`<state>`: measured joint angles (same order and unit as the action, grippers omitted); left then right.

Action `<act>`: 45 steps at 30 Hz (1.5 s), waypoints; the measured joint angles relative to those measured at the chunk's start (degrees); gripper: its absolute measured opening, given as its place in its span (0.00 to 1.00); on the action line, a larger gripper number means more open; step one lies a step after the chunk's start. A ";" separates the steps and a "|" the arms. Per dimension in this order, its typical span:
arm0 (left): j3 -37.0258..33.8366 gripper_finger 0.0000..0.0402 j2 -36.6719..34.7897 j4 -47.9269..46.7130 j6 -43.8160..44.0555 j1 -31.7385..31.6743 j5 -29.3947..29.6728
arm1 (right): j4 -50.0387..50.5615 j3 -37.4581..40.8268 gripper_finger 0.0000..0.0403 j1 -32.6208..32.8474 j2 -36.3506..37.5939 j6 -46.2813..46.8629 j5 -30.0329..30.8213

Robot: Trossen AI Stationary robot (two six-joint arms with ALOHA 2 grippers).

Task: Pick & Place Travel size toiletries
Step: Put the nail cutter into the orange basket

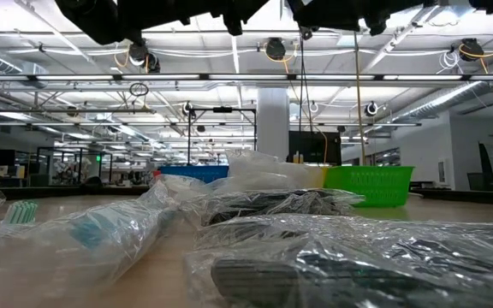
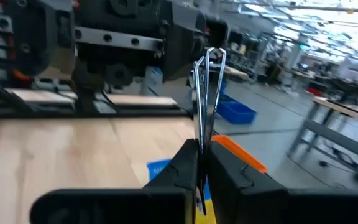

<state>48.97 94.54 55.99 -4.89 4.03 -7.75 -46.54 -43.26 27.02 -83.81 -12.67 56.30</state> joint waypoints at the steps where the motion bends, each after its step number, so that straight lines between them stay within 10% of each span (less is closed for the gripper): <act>1: 0.00 0.66 0.00 0.08 0.00 -0.02 -0.02 | -1.82 0.77 0.02 -0.22 0.00 -0.13 -1.14; 18: -0.11 0.66 -0.87 1.77 -6.13 -0.45 13.31 | -6.97 1.81 0.02 0.59 0.04 -0.23 -2.10; 38: 0.68 0.66 0.00 0.96 1.82 -0.20 4.87 | -7.12 1.87 0.02 -3.07 0.02 1.15 -10.18; 45: 1.79 0.44 0.00 0.41 1.36 -0.24 4.76 | -6.71 1.87 0.02 -3.34 0.02 1.68 -10.15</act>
<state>50.76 94.54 56.39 -3.53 3.79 -2.99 -53.26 -41.39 23.68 -83.79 -10.99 46.15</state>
